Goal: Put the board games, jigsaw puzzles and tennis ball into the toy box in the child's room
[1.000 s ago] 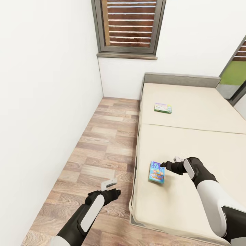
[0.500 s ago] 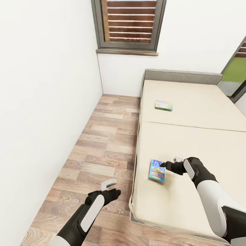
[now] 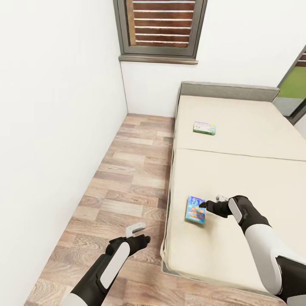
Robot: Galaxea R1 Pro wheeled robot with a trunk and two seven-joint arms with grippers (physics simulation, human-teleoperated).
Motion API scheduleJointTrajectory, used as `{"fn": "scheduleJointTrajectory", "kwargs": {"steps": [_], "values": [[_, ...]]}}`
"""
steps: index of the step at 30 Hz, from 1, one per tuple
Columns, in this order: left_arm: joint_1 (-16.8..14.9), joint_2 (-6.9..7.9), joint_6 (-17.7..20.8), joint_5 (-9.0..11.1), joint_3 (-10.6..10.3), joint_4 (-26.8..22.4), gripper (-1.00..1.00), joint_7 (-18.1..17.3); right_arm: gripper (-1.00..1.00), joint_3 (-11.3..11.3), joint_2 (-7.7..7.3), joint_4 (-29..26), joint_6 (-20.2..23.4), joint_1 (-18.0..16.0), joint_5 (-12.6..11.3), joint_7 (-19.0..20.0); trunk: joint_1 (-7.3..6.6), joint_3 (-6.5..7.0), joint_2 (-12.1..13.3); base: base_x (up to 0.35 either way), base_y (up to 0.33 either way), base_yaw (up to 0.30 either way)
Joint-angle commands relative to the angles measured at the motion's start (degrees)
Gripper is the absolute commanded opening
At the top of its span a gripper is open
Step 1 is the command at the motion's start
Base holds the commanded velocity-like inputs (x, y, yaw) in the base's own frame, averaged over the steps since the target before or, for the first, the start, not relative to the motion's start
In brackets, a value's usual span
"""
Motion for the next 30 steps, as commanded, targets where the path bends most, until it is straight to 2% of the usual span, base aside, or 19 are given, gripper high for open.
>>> {"fn": "scheduleJointTrajectory", "kwargs": {"steps": [1,13,30], "values": [[-0.03,0.02,0.04,0.6,-0.1,-0.07,1.0,0.57,1.0,-0.16,0.01,-0.05,0.3,-0.02,-0.36,-0.07,0.0,-0.14,-0.02,0.0,0.0,0.0],[-0.03,0.02,0.04,0.61,-0.1,-0.07,1.0,0.57,1.0,-0.18,0.01,-0.31,0.1,0.03,-0.36,-0.06,0.0,-1.12,-0.02,0.0,0.0,0.0],[-0.03,0.02,0.04,0.6,-0.1,-0.03,1.0,0.56,1.0,-0.24,-0.12,-0.47,-1.85,0.17,-0.35,1.76,0.0,-1.41,-0.02,0.0,0.0,0.0]]}}
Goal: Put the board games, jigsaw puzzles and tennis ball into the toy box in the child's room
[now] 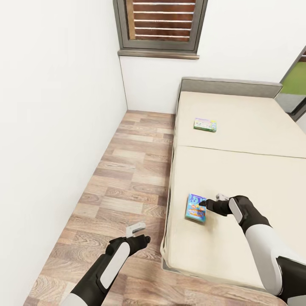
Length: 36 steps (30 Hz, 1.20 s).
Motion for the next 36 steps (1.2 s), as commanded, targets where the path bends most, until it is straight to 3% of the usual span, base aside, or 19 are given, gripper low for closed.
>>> {"fn": "scheduleJointTrajectory", "kwargs": {"steps": [1,36], "values": [[-0.03,0.02,0.04,0.6,-0.1,-0.08,1.0,0.57,1.0,-0.16,0.01,-0.05,0.33,-0.02,-0.4,-0.07,0.0,-0.04,-0.02,0.0,0.0,0.0],[-0.02,0.07,0.04,0.62,-0.1,-0.06,1.0,0.59,1.0,-0.22,-0.33,-0.05,0.05,0.06,-0.33,2.15,0.0,-0.07,-0.02,0.0,0.0,0.061]]}}
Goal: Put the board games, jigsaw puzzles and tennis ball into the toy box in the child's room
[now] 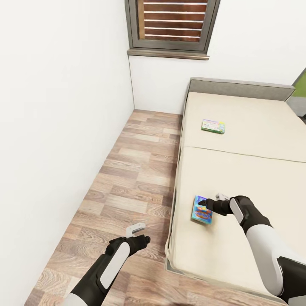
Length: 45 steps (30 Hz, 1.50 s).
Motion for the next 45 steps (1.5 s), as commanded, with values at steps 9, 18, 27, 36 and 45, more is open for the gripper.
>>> {"fn": "scheduleJointTrajectory", "kwargs": {"steps": [9,18,27,36,45], "values": [[-0.04,0.04,0.04,0.56,-0.1,-0.01,1.0,0.56,1.0,-0.18,-0.56,-0.01,0.31,-0.06,-0.49,-0.09,0.0,-0.04,-0.02,0.0,0.0,0.005],[-0.04,0.05,0.04,0.53,-0.1,0.0,1.0,0.56,1.0,-0.24,-0.93,-0.01,0.35,-0.09,-0.53,-0.09,0.0,-0.04,-0.02,0.0,0.0,0.001],[-0.02,0.05,0.04,0.5,-0.1,0.02,1.0,0.56,1.0,-0.26,-1.31,-0.03,0.37,-0.1,-0.59,-0.09,0.0,-0.04,-0.02,0.0,0.0,0.0],[-0.04,0.05,0.04,0.54,-0.1,0.02,1.0,0.56,1.0,-0.27,-1.36,-0.04,0.38,-0.11,-0.61,-0.09,0.0,-0.04,-0.02,0.0,0.0,0.066],[-0.05,0.05,0.04,0.57,-0.1,0.01,1.0,0.56,1.0,-0.28,-1.44,-0.06,0.44,-0.11,-0.61,-0.03,0.0,-0.04,-0.02,0.0,0.0,0.197]]}}
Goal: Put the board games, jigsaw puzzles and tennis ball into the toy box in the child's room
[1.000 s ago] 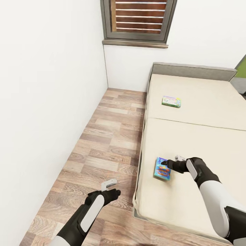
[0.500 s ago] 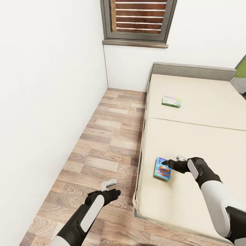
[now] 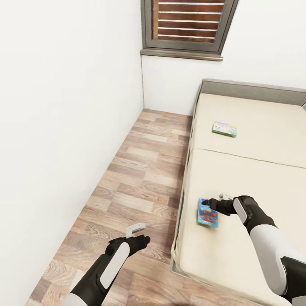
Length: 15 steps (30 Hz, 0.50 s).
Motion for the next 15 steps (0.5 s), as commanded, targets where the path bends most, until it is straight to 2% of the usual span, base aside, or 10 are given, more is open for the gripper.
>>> {"fn": "scheduleJointTrajectory", "kwargs": {"steps": [1,6,15], "values": [[-0.04,0.01,0.04,0.59,-0.1,-0.06,1.0,0.57,1.0,-0.15,0.0,-0.06,0.37,-0.01,-0.52,-0.1,0.0,-0.04,-0.02,0.0,0.0,0.158],[-0.03,0.01,0.04,0.65,-0.1,-0.07,1.0,0.57,1.0,-0.15,-0.01,-0.06,0.38,-0.01,-0.52,-0.08,0.0,-0.04,-0.02,0.0,0.0,0.095],[-0.04,0.01,0.04,0.68,-0.1,-0.07,1.0,0.57,1.0,-0.14,0.03,-0.06,0.39,-0.01,-0.52,-0.07,0.0,-0.04,-0.02,0.0,0.0,0.031]]}}
